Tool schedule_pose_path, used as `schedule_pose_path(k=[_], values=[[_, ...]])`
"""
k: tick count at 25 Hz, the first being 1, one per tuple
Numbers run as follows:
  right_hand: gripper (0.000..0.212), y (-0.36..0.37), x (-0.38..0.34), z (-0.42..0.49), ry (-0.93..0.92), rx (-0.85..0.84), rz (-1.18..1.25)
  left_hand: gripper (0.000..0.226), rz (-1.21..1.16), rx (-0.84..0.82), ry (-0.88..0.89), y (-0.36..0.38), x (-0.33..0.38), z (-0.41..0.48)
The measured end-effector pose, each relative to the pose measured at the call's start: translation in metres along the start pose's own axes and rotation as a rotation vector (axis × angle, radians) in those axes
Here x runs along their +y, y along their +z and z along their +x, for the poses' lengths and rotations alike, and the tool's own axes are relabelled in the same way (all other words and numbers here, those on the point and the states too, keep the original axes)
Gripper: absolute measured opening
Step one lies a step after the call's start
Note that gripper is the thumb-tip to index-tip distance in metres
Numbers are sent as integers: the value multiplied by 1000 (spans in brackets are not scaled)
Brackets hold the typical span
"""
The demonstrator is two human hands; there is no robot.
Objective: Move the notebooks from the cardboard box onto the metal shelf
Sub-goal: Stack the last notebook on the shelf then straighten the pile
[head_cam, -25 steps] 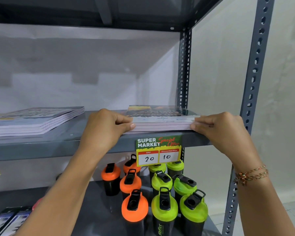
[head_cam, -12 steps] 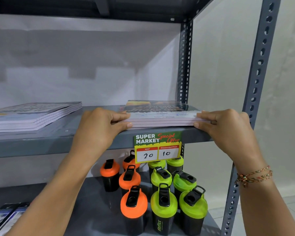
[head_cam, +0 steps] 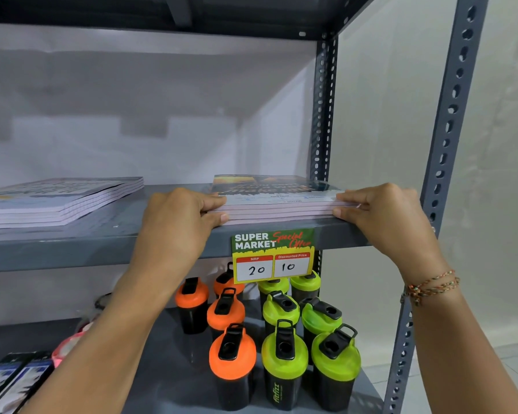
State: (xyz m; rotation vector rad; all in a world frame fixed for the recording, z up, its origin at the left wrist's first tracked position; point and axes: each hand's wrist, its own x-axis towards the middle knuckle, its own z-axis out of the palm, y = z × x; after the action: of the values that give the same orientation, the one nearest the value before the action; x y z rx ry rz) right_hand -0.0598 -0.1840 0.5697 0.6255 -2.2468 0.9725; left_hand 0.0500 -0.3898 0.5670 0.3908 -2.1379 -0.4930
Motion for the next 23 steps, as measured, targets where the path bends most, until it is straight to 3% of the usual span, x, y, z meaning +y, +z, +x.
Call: schedule_pose_path(k=[14,23], values=[[35,1,8,7,3,-32,39,33,4,34,-23,-1,7,-5],[36,0,6,9,31,-30,60,35,60,-35,-89,-9,5,1]])
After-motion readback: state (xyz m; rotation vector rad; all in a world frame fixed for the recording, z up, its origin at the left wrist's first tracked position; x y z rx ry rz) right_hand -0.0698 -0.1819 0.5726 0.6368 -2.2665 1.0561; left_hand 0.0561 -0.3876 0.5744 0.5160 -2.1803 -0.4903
